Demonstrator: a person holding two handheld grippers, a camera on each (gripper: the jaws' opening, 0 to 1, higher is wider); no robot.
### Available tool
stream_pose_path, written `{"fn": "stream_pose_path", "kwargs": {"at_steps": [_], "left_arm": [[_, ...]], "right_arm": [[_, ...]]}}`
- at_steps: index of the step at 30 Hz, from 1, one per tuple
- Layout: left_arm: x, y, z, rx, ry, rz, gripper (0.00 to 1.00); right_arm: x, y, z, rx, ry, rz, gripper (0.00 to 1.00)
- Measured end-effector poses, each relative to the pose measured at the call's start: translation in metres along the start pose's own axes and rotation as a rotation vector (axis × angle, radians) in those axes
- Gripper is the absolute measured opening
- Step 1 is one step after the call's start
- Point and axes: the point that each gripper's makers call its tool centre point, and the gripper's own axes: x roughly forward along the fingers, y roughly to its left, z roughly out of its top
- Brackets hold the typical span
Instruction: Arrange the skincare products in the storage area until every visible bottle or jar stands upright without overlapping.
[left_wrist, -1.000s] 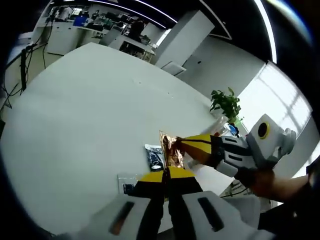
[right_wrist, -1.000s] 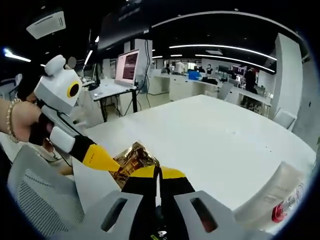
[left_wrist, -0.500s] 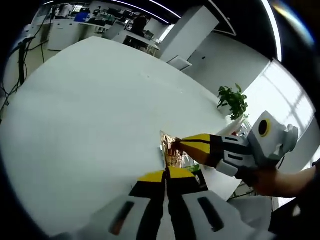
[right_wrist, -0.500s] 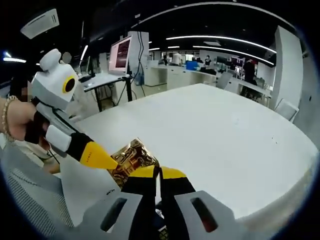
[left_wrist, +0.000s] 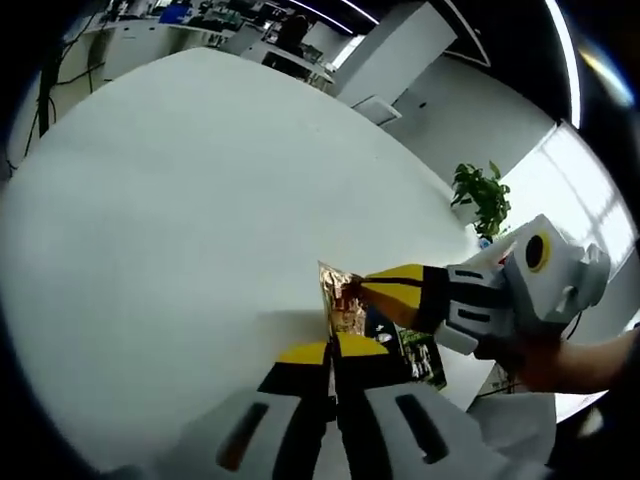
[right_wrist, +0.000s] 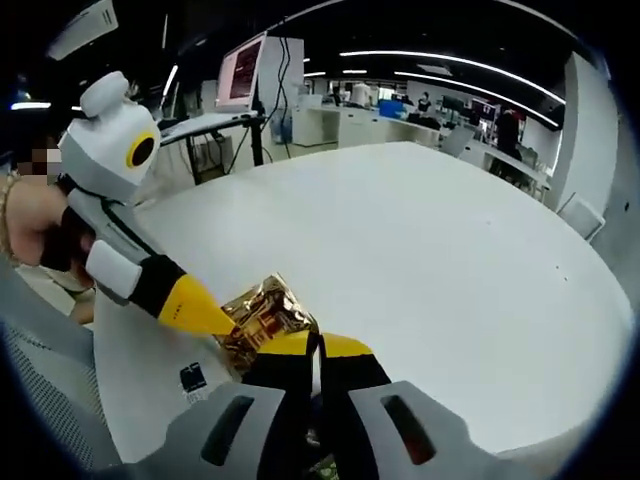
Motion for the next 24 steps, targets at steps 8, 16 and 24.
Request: {"fn": "stream_pose_path", "kwargs": {"at_steps": [8, 16, 24], "left_arm": [[0.011, 0.012, 0.002, 0.017, 0.03, 0.016, 0.0], [0.013, 0.012, 0.0, 0.07, 0.051, 0.028, 0.0], [0.015, 0.015, -0.001, 0.19, 0.061, 0.057, 0.01]], "right_arm": [[0.014, -0.004, -0.009, -0.051, 0.047, 0.001, 0.02], [0.017, -0.004, -0.01, -0.09, 0.074, 0.002, 0.02], [0.019, -0.003, -0.016, -0.103, 0.099, -0.015, 0.03]]}}
